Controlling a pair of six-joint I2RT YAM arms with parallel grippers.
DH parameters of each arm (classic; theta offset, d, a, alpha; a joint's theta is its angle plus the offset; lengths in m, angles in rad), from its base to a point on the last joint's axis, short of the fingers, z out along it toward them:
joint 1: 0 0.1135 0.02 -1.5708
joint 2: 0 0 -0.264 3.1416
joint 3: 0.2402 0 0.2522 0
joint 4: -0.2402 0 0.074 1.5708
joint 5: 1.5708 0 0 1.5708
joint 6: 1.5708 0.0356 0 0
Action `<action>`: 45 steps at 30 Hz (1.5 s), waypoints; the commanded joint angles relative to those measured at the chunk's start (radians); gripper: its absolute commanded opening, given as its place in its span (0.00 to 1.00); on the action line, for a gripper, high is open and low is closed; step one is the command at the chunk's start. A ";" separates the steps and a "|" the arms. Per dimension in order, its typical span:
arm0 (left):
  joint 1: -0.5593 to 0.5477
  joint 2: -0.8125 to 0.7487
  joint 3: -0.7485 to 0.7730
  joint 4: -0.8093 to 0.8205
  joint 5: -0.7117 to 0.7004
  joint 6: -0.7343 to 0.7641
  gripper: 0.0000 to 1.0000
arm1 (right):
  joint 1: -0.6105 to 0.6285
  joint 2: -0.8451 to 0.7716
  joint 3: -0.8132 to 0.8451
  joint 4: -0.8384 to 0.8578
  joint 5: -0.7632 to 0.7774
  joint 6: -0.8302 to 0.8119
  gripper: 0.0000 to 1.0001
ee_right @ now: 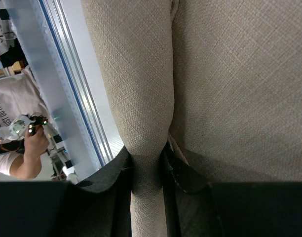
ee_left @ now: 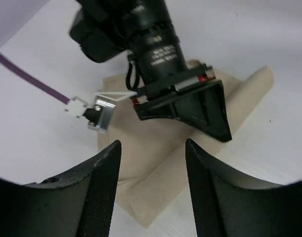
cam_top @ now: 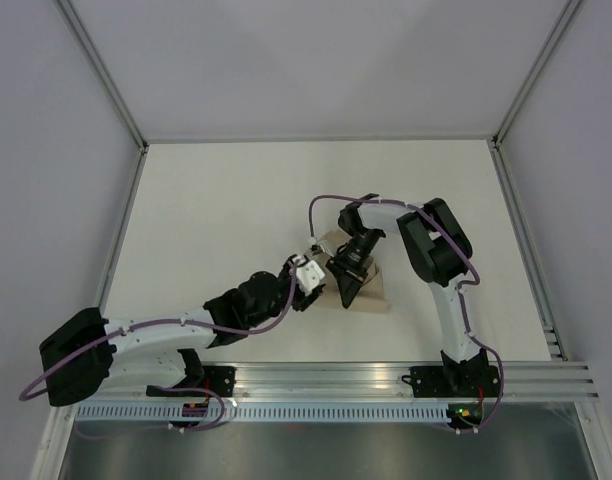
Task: Fold the napkin, place the utensils inside, and roll it up
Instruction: Roll the napkin with the utensil
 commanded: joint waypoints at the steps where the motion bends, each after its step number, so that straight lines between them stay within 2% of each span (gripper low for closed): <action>1: -0.079 0.078 0.003 0.051 -0.066 0.141 0.60 | -0.008 0.135 0.015 0.051 0.286 -0.104 0.07; 10: -0.207 0.302 0.016 0.157 -0.112 0.269 0.73 | -0.016 0.219 0.087 -0.012 0.266 -0.143 0.07; 15: -0.253 0.414 0.042 0.200 -0.117 0.330 0.77 | -0.023 0.227 0.095 -0.004 0.270 -0.138 0.07; 18: -0.260 0.476 0.048 0.270 -0.138 0.379 0.84 | -0.027 0.232 0.098 -0.001 0.270 -0.137 0.07; 22: -0.260 0.540 0.062 0.327 -0.156 0.424 0.86 | -0.028 0.242 0.096 0.005 0.273 -0.132 0.07; 26: -0.251 0.606 0.084 0.315 -0.141 0.405 0.85 | -0.031 0.247 0.096 0.005 0.272 -0.135 0.07; 35: -0.187 0.628 0.165 0.057 0.032 0.254 0.62 | -0.036 0.256 0.098 -0.003 0.263 -0.151 0.07; 38: -0.164 0.641 0.217 -0.056 0.099 0.217 0.42 | -0.037 0.259 0.098 -0.006 0.257 -0.154 0.07; 42: -0.139 0.663 0.265 -0.142 0.164 0.181 0.23 | -0.037 0.255 0.096 -0.004 0.252 -0.157 0.08; 44: -0.133 0.667 0.272 -0.173 0.214 0.169 0.07 | -0.039 0.247 0.095 -0.001 0.249 -0.155 0.11; 45: -0.122 0.667 0.276 -0.181 0.231 0.154 0.03 | -0.039 0.236 0.093 -0.001 0.246 -0.155 0.15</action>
